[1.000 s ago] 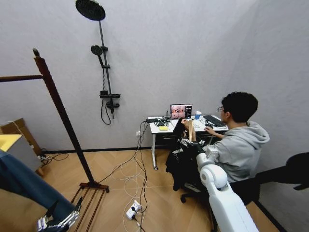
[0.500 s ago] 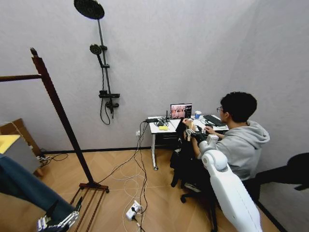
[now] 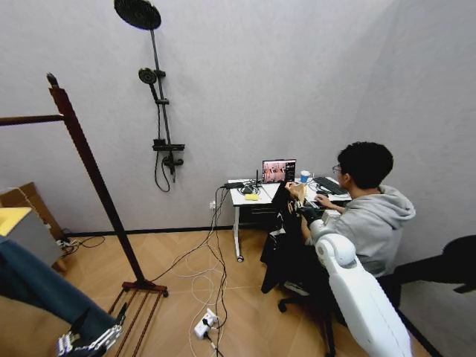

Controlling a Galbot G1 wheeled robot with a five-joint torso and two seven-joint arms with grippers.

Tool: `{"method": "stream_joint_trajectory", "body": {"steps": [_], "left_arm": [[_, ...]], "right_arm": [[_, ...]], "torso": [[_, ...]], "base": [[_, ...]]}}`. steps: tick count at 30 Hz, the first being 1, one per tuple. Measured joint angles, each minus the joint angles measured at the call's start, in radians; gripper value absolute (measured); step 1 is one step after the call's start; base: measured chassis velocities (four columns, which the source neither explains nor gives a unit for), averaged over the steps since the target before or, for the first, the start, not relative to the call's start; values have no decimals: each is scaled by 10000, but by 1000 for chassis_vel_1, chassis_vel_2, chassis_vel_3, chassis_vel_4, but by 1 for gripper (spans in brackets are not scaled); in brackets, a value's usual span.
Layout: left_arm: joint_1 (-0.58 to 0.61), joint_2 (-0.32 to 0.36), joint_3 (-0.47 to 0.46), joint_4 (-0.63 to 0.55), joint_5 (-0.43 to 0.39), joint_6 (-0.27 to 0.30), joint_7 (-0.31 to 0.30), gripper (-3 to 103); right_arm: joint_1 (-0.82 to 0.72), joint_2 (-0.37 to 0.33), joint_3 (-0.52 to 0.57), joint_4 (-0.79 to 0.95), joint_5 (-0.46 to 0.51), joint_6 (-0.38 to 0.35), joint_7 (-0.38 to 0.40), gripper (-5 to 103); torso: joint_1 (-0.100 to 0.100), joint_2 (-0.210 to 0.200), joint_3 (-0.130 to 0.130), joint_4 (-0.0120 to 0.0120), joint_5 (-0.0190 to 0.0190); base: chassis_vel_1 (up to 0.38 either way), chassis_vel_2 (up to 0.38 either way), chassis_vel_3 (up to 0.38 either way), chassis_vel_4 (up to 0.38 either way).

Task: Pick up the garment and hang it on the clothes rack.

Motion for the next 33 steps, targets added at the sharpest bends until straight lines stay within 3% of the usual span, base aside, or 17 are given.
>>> {"method": "stream_joint_trajectory", "body": {"steps": [5, 21, 33], "left_arm": [[0, 0, -1, 0, 0, 0, -4, 100], [0, 0, -1, 0, 0, 0, -4, 100], [0, 1, 0, 0, 0, 0, -4, 100]], "right_arm": [[-215, -129, 131, 352, 63, -31, 31, 10], [-1667, 380, -22, 2176, 85, -534, 135, 10], [-1874, 773, -163, 2075, -106, -540, -68, 10]], "torso": [[0, 0, 0, -1, -4], [-1, 1, -1, 0, -4], [-1, 1, 0, 0, -4]], "base": [[0, 0, 0, 0], [0, 0, 0, 0], [4, 3, 5, 6]]}}
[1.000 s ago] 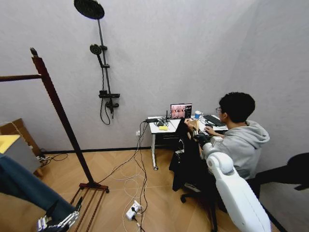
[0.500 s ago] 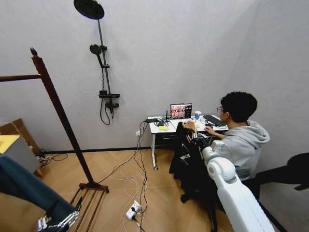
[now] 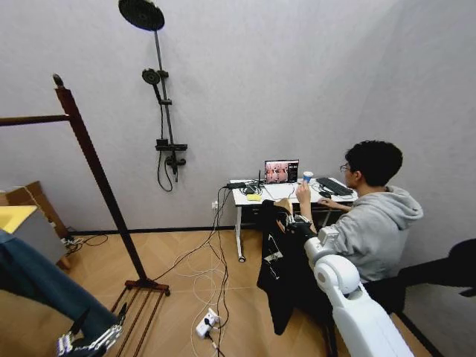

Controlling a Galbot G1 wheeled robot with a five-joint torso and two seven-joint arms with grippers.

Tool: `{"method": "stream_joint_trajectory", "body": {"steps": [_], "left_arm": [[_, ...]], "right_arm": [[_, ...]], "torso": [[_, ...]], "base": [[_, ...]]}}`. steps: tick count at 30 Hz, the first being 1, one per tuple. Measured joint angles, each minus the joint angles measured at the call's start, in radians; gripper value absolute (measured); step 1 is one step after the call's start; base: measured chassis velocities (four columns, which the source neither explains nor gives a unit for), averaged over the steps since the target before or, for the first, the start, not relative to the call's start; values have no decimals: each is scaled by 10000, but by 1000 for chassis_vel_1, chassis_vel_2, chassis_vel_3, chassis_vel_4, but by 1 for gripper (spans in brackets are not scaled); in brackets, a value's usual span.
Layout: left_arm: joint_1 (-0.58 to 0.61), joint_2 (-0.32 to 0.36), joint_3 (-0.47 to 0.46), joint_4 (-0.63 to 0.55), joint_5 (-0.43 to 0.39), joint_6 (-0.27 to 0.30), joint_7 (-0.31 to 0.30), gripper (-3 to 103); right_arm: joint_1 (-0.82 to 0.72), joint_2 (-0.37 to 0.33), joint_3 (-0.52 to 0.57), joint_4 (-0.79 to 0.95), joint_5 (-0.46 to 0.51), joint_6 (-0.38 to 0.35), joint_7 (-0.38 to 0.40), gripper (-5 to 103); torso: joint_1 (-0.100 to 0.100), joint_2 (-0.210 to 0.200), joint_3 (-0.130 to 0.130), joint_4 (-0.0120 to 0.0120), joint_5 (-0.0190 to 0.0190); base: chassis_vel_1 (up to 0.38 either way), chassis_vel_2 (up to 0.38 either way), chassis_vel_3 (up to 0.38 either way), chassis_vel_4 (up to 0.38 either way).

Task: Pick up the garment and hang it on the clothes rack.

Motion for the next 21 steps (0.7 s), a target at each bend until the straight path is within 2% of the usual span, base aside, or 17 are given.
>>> {"method": "stream_joint_trajectory", "body": {"steps": [12, 21], "left_arm": [[-1, 0, 0, 0, 0, 0, 0, 100], [0, 0, 0, 0, 0, 1, -2, 100]], "right_arm": [[79, 139, -56, -176, -63, 83, -88, 10], [80, 108, 7, -199, -61, 185, -134, 10]], "torso": [[0, 0, 0, 0, 0], [2, -1, 2, 2, 3]], "base": [[72, 73, 74, 61], [78, 160, 169, 75]]}}
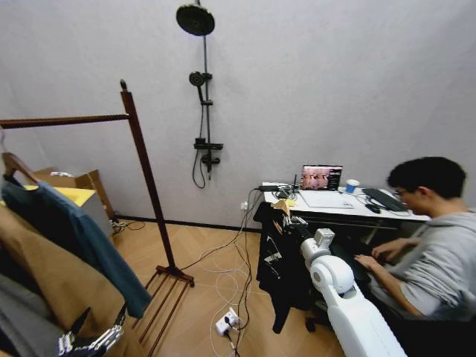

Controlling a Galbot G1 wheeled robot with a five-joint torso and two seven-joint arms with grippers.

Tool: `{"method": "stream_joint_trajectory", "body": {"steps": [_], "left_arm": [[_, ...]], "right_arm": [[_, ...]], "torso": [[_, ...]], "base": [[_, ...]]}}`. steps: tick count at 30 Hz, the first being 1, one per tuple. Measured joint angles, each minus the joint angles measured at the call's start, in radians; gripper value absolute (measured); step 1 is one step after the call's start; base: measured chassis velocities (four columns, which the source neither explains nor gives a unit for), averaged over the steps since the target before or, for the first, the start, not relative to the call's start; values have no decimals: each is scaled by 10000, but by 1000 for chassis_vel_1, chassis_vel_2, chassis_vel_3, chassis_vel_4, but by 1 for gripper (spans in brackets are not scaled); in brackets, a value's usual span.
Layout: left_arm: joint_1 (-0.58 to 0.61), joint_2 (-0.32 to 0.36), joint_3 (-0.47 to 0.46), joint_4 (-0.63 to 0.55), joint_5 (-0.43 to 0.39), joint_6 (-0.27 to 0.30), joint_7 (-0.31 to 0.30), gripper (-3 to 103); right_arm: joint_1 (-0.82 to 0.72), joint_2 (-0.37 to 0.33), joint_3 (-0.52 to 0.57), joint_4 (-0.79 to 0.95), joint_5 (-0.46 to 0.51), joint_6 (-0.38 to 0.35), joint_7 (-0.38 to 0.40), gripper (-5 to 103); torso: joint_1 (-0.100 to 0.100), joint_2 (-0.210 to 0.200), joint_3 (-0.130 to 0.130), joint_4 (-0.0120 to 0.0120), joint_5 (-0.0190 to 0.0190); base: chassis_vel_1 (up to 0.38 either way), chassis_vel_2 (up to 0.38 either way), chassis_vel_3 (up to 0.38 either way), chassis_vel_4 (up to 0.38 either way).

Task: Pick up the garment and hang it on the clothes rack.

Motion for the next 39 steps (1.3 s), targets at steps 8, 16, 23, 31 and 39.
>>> {"method": "stream_joint_trajectory", "body": {"steps": [8, 16, 23, 31, 39], "left_arm": [[0, 0, 0, 0, 0, -1, 1, 100], [0, 0, 0, 0, 0, 0, 1, 100], [0, 0, 0, 0, 0, 0, 1, 100], [0, 0, 0, 0, 0, -1, 2, 100], [0, 0, 0, 0, 0, 0, 2, 100]], "right_arm": [[-33, -21, 51, 161, 22, 29, -36, 10], [-42, 43, 166, 179, 35, 40, -39, 10], [-162, -159, 168, 410, 48, -3, 23, 10], [-379, 93, 285, 674, 8, 26, -76, 10], [-173, 309, 231, 191, -121, 211, -393, 10]], "torso": [[0, 1, -1, -2, -4], [-2, 0, -2, 0, -2], [-1, 1, -1, 2, -2], [-1, 1, -2, -4, -1], [-1, 0, -2, -2, -5]], "base": [[90, 137, 173, 89], [97, 161, 151, 88], [66, 154, 152, 66], [1, 5, 12, -1], [-7, 6, 6, -4]]}}
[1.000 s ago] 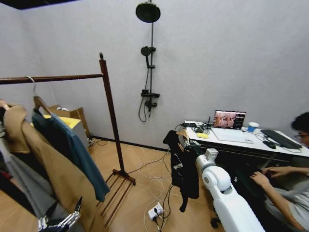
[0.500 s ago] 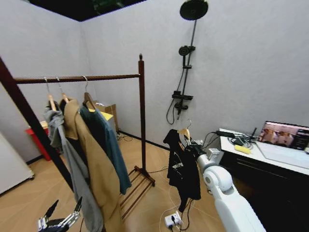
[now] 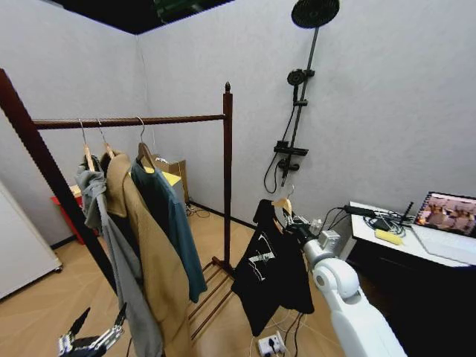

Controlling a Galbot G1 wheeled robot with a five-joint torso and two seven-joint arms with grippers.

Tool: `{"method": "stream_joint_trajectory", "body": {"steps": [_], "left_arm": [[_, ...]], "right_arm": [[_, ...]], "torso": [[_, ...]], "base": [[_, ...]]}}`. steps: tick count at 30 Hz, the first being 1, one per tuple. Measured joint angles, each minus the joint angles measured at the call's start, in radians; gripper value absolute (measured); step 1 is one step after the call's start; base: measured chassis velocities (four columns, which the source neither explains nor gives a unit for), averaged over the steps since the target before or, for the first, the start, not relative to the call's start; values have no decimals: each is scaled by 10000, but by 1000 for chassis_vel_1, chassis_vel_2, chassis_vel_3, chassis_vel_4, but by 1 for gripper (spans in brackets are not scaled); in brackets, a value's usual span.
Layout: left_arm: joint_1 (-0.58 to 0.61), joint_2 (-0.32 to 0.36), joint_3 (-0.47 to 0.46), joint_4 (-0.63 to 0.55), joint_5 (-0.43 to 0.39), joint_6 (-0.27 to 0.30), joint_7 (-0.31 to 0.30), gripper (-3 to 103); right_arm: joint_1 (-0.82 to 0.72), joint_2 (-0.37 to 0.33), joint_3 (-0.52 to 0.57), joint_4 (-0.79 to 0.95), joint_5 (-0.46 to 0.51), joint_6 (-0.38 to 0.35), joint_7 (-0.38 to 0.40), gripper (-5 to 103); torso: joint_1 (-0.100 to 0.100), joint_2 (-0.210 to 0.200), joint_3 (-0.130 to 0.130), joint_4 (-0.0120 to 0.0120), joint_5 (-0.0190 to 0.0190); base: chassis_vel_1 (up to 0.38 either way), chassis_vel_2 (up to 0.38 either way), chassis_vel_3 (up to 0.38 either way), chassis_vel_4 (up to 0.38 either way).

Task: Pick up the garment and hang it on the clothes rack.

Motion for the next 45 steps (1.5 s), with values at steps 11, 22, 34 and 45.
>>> {"method": "stream_joint_trajectory", "body": {"steps": [11, 22, 34, 45], "left_arm": [[0, 0, 0, 0, 0, 0, 0, 100], [0, 1, 0, 0, 1, 0, 0, 100], [0, 0, 0, 0, 0, 0, 0, 100], [0, 0, 0, 0, 0, 0, 2, 100]], "right_arm": [[42, -266, -53, 98, 0, 45, -90, 10], [131, -329, -30, 28, 20, 66, -282, 10], [538, -838, -122, 321, 338, -23, -296, 10], [3192, -2368, -508, 810, 2191, -736, -210, 10]], "torso": [[0, 0, 0, -2, 3], [1, 0, 1, 0, 2], [1, 0, 1, -2, 5], [0, 0, 1, 1, 3]], "base": [[-49, 64, 67, -50], [-21, 122, 118, -30], [32, 154, 173, 35], [61, 98, 90, 62]]}}
